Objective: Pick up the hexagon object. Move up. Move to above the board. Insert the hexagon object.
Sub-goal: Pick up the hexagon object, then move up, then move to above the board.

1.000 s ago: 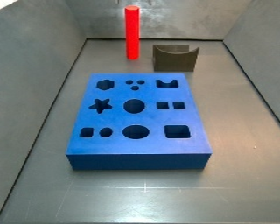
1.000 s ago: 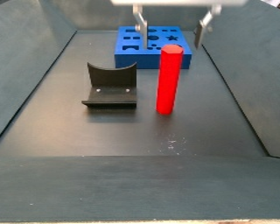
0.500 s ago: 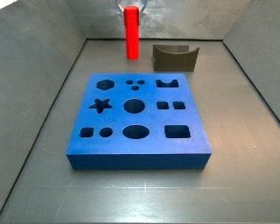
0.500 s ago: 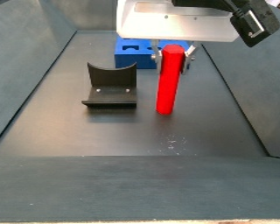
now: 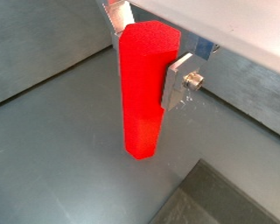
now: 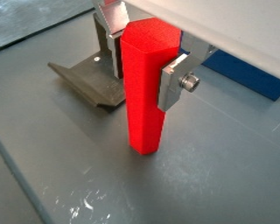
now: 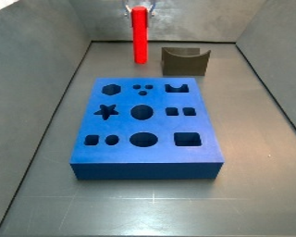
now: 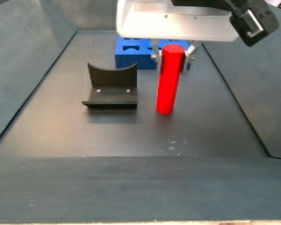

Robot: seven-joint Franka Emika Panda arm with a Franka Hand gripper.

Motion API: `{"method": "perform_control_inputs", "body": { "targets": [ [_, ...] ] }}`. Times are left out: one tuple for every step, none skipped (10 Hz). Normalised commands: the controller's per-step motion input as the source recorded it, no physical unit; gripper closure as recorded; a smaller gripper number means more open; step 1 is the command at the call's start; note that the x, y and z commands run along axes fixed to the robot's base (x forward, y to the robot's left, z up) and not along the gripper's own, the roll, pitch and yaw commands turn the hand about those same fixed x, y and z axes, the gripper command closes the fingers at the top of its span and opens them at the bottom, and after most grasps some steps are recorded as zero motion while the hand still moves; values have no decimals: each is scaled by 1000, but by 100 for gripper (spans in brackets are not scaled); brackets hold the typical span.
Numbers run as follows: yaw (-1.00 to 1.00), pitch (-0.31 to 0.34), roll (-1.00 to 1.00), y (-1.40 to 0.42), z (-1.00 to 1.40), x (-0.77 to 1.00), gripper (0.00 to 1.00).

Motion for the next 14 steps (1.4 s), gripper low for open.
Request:
{"method": "perform_control_inputs", "body": {
  "targets": [
    [0, 0, 0, 0, 0, 0, 100],
    [0, 0, 0, 0, 0, 0, 100],
    [0, 0, 0, 0, 0, 0, 100],
    [0, 0, 0, 0, 0, 0, 100],
    [0, 0, 0, 0, 0, 0, 100],
    [0, 0, 0, 0, 0, 0, 100],
    [0, 0, 0, 0, 0, 0, 100],
    [0, 0, 0, 0, 833, 0, 100],
    [-44, 9, 2, 42, 820, -27, 100],
    [-47, 25, 2, 35, 753, -41, 100],
    [-44, 34, 8, 22, 572, -30, 100],
    [-38, 46, 15, 21, 354, -18, 100],
    [-34, 57, 20, 20, 181, -9, 100],
    [-166, -169, 432, 66, 1000, -56, 100]
  ]
}}
